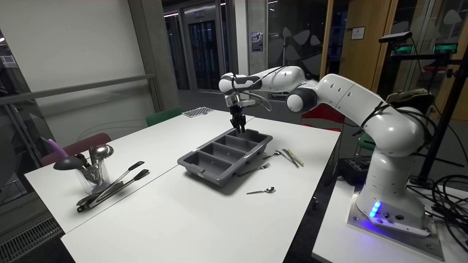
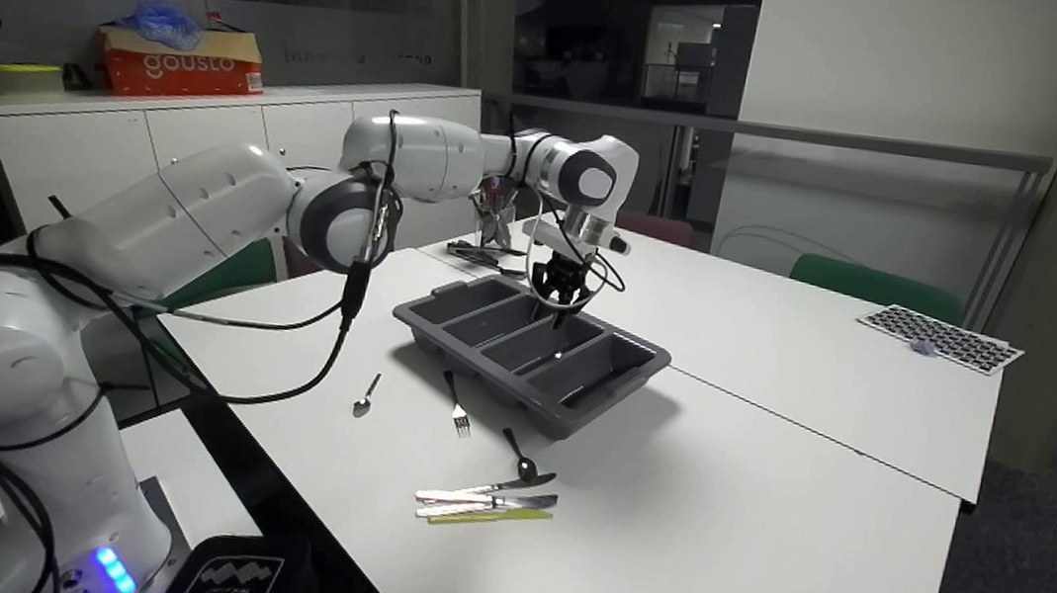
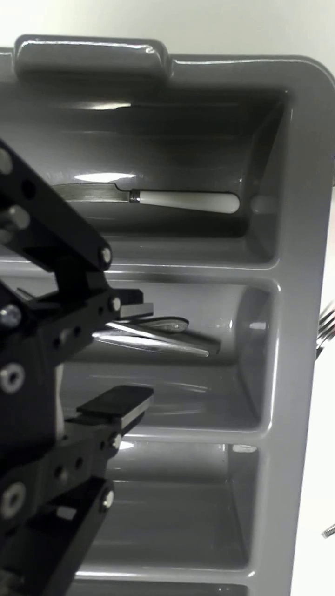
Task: Pick up a fork from the table and put it in the second slot from the right of the utensil holder
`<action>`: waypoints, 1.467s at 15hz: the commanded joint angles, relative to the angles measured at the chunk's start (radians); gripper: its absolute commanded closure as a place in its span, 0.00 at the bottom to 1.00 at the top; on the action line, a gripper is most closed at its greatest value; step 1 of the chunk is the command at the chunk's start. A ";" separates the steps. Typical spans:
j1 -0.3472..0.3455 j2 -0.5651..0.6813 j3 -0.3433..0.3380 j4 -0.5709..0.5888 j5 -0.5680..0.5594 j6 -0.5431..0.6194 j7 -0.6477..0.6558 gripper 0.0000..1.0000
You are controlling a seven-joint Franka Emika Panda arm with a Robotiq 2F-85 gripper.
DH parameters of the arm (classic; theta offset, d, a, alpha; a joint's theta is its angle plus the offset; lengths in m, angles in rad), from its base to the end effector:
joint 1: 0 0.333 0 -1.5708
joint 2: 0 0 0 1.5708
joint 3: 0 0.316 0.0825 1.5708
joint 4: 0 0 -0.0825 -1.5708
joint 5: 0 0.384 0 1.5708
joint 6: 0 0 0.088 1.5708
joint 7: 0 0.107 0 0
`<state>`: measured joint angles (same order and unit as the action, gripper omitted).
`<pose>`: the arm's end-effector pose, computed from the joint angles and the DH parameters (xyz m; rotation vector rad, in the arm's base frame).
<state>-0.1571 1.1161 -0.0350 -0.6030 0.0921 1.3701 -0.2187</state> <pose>0.7488 -0.1203 0.2922 -2.9725 -0.0641 0.4955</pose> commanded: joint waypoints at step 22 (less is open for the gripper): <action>0.117 -0.200 -0.019 -0.431 -0.209 0.652 -0.087 0.00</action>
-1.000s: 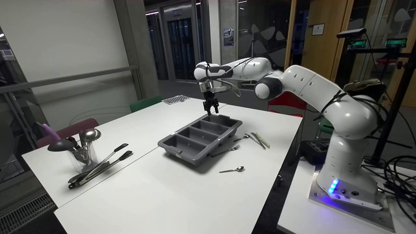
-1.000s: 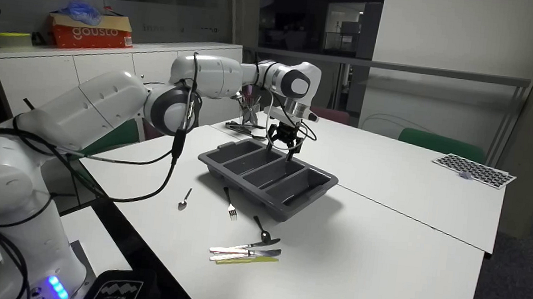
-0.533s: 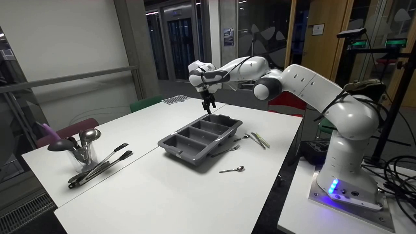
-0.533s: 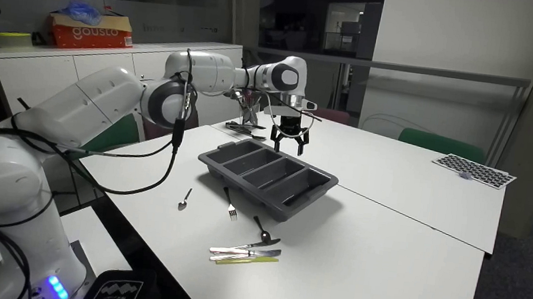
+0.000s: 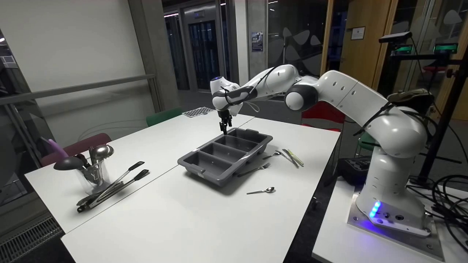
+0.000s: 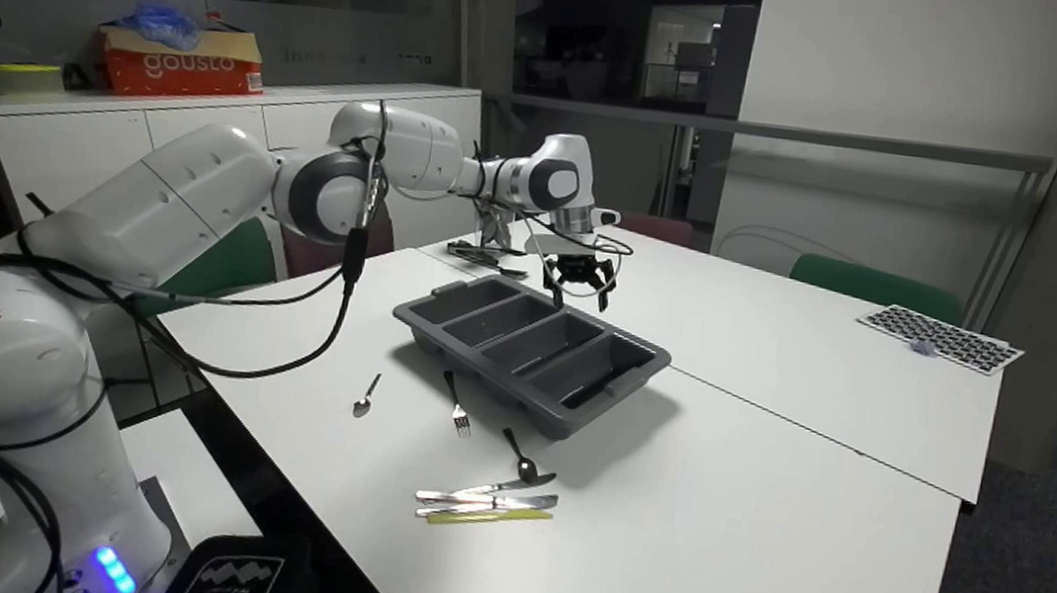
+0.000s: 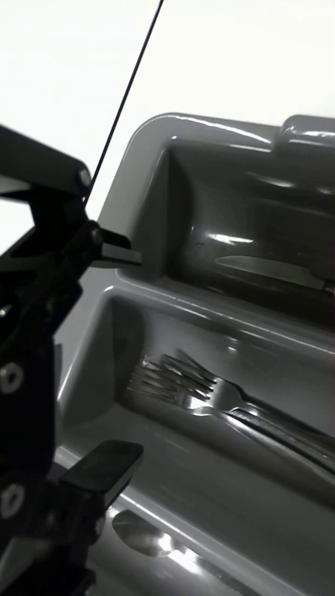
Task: Pick up a fork from the table and put it in the second slot from the right of the utensil holder
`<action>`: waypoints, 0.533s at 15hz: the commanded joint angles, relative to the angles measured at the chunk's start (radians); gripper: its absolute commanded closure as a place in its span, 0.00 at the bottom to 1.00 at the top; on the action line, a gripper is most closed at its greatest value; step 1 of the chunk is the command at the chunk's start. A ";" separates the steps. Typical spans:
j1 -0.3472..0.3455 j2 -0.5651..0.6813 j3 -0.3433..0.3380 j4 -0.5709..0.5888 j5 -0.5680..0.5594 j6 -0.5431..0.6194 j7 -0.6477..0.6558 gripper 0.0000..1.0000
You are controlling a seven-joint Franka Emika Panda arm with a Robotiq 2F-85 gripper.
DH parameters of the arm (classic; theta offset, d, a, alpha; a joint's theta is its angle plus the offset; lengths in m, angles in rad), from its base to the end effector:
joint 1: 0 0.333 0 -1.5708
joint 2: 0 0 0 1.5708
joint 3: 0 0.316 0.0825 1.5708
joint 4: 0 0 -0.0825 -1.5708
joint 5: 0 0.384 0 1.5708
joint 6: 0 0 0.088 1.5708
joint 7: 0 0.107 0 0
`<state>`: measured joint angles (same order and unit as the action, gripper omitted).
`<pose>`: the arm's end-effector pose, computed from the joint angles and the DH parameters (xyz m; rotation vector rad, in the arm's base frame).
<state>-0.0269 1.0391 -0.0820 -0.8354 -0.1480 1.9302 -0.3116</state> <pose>0.7966 -0.0682 0.2868 2.8928 0.4274 0.0214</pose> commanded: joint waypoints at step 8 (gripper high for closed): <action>-0.004 -0.286 0.039 -0.468 0.035 0.133 0.123 0.00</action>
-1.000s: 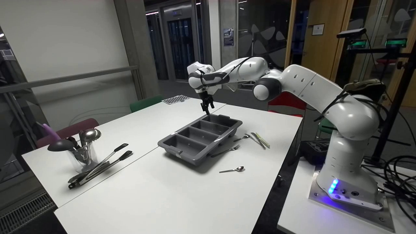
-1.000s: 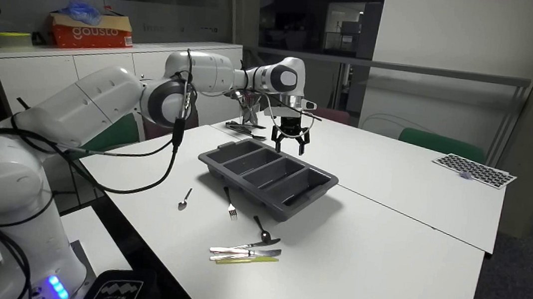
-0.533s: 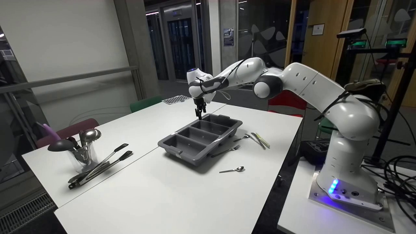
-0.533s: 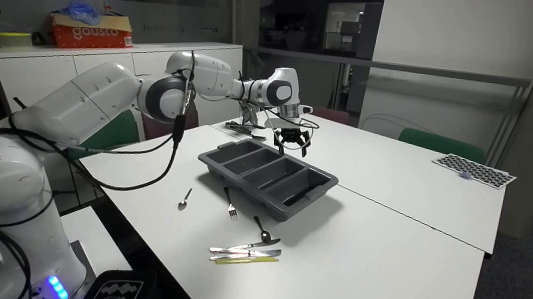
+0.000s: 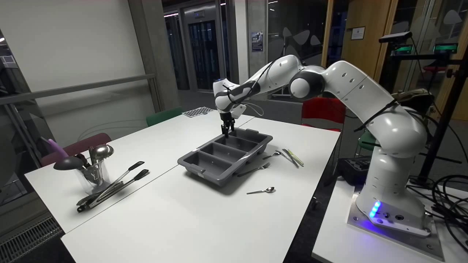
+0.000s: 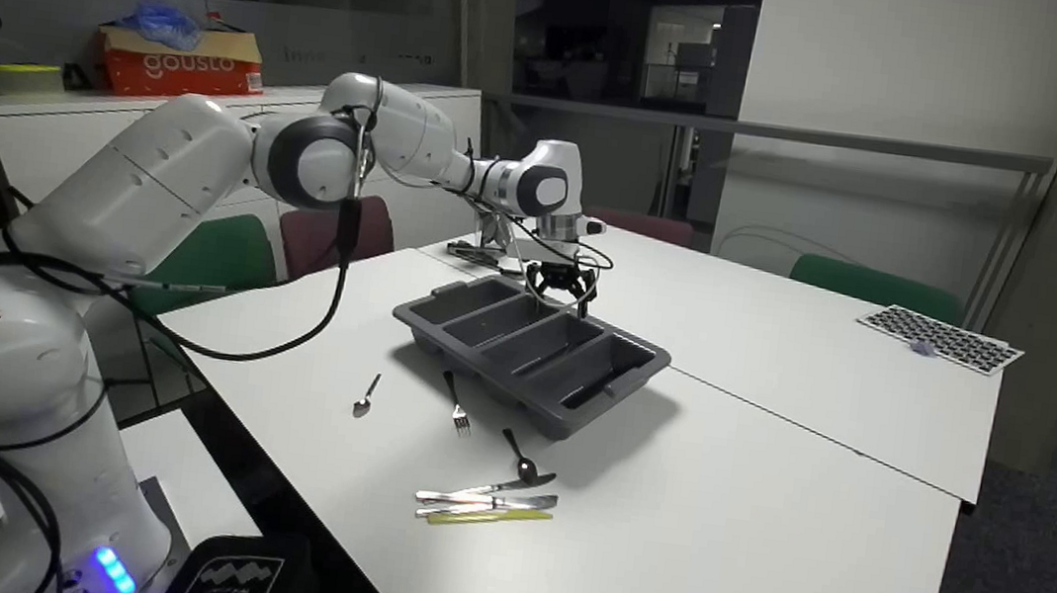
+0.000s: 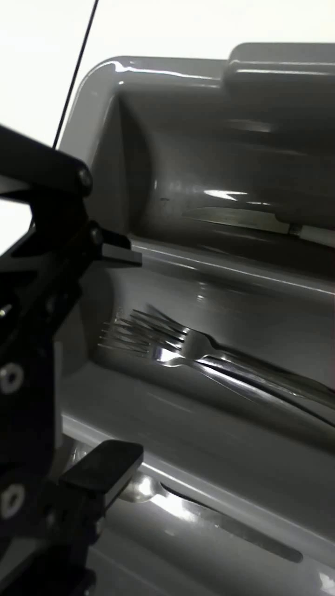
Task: Pick up a fork from the table and put it in the second slot from the right of the utensil holder
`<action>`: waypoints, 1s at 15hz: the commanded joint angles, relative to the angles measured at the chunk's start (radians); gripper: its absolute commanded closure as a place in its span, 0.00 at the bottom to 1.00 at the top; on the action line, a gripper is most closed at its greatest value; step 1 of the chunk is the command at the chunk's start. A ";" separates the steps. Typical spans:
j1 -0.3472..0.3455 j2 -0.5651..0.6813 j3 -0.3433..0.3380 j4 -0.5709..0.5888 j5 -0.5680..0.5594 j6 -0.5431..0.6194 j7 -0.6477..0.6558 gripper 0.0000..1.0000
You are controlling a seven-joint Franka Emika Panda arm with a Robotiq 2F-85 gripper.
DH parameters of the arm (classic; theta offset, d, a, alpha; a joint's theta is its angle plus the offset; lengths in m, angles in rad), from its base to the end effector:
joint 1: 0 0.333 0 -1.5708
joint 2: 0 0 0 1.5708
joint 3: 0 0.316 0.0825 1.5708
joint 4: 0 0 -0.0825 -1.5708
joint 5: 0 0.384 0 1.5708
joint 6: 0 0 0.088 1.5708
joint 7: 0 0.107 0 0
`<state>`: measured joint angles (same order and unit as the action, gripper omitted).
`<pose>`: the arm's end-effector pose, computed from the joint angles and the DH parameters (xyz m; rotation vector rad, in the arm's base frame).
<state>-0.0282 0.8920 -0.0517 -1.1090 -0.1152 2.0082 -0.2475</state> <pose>0.7682 -0.0558 0.2768 2.9767 0.3521 -0.0232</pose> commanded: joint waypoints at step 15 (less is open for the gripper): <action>0.193 -0.567 0.022 -0.776 -0.061 0.271 0.465 0.00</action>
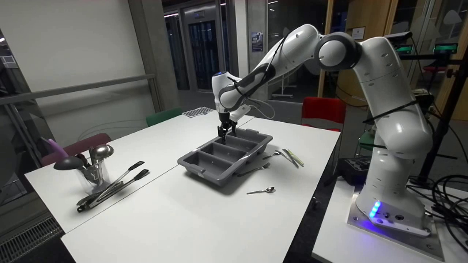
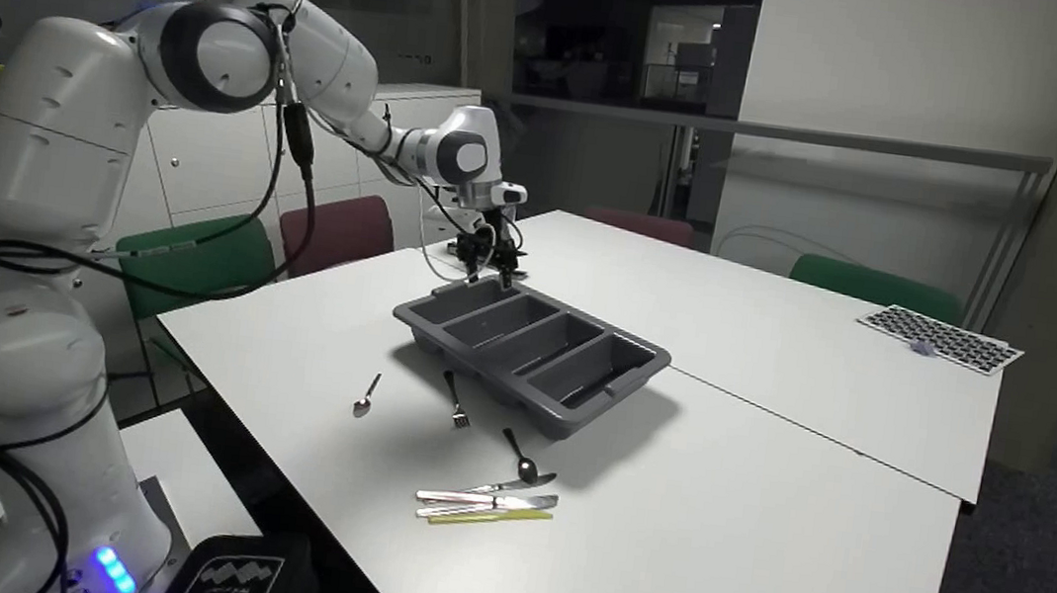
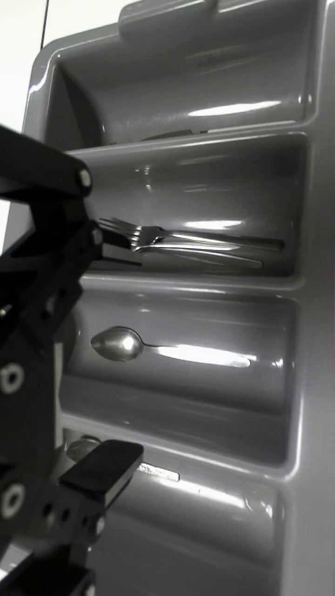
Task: Pick up a fork from the table and put it in the second slot from the right of the utensil holder
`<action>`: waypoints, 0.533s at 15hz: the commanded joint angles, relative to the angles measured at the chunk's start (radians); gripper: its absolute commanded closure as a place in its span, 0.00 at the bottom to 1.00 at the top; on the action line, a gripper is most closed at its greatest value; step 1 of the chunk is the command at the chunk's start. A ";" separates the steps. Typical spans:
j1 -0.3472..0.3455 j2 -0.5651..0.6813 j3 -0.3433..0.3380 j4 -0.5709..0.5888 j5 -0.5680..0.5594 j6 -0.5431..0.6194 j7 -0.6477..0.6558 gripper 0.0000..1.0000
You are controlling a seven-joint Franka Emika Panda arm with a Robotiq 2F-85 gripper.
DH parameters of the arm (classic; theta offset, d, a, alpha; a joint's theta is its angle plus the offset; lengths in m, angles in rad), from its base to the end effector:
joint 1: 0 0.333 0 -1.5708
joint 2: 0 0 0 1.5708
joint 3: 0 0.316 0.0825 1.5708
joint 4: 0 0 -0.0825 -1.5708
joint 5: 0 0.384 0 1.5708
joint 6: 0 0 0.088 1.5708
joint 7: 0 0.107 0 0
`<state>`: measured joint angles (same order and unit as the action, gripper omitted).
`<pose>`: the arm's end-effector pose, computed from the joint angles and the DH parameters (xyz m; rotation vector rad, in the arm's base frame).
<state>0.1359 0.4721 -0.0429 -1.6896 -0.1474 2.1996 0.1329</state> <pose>0.6715 0.0606 0.3286 3.0045 0.0747 0.0802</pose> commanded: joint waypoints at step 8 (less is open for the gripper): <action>0.051 -0.207 0.065 -0.281 -0.008 0.065 0.148 0.00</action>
<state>0.2040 0.2646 0.0045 -1.9720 -0.1497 2.2677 0.2778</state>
